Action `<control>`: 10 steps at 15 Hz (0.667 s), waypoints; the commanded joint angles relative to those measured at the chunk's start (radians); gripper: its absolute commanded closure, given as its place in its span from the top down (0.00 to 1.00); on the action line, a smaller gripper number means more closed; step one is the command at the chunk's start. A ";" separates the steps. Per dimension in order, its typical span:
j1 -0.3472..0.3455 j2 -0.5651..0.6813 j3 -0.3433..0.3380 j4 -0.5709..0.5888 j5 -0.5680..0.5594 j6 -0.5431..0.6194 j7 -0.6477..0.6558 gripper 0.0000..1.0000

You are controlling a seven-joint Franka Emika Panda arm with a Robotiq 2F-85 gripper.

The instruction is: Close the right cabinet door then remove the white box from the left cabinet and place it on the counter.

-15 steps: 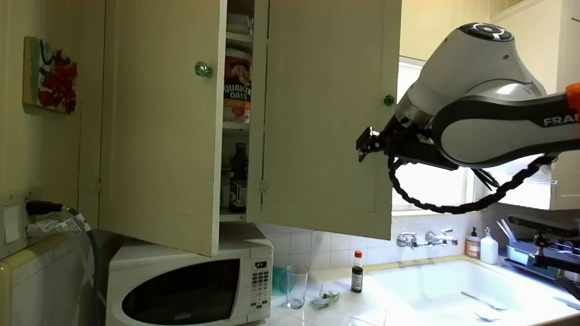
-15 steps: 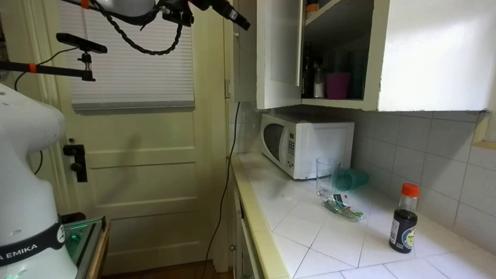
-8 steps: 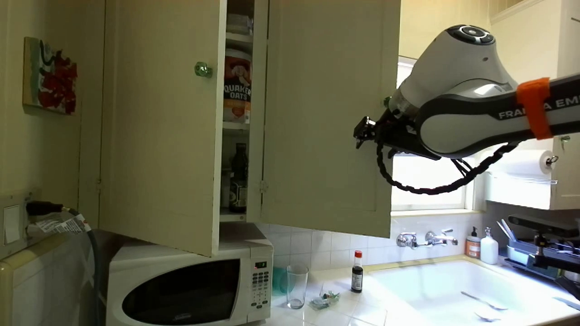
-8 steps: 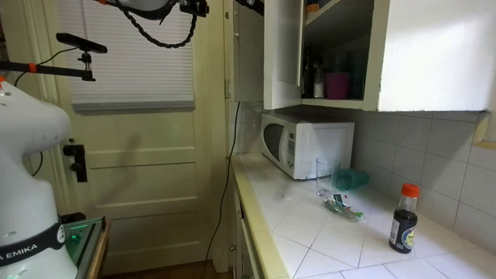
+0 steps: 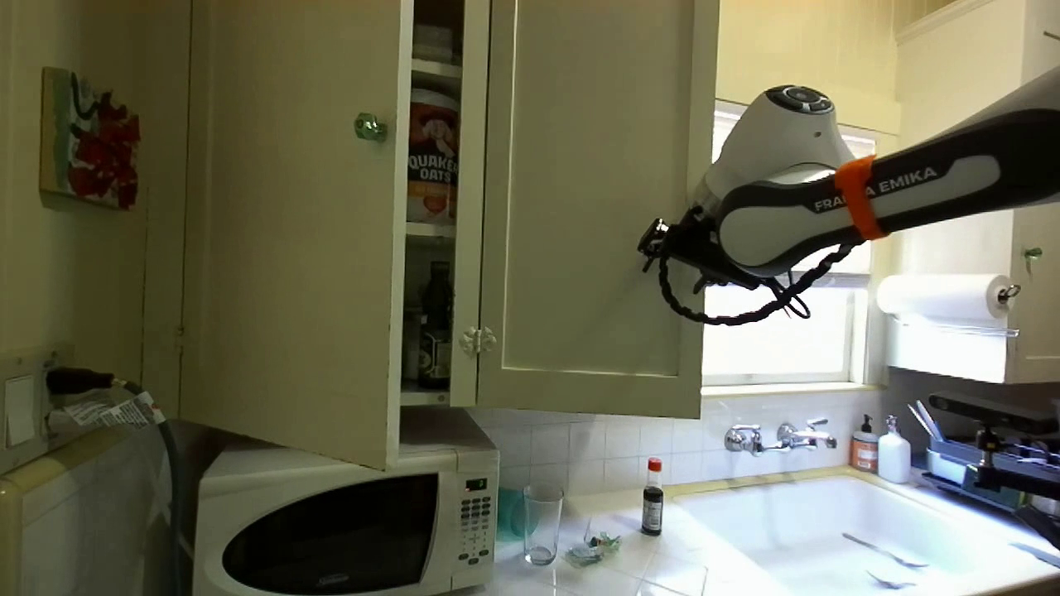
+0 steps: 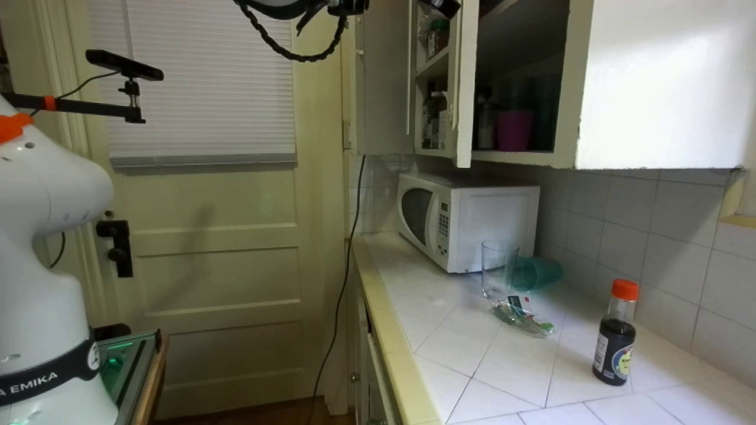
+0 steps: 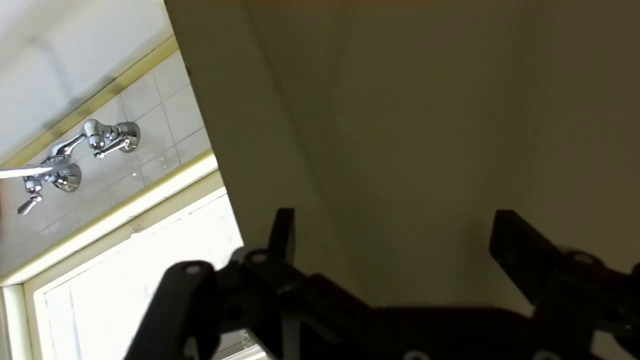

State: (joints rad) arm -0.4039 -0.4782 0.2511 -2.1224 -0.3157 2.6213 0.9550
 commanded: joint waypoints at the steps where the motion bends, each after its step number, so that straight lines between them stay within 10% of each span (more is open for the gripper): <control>1: 0.026 0.014 -0.021 0.010 -0.020 -0.004 0.014 1.00; 10: 0.132 0.262 -0.097 0.253 0.026 0.052 -0.139 1.00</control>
State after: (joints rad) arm -0.3396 -0.3223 0.2093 -1.9828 -0.3200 2.6713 0.9101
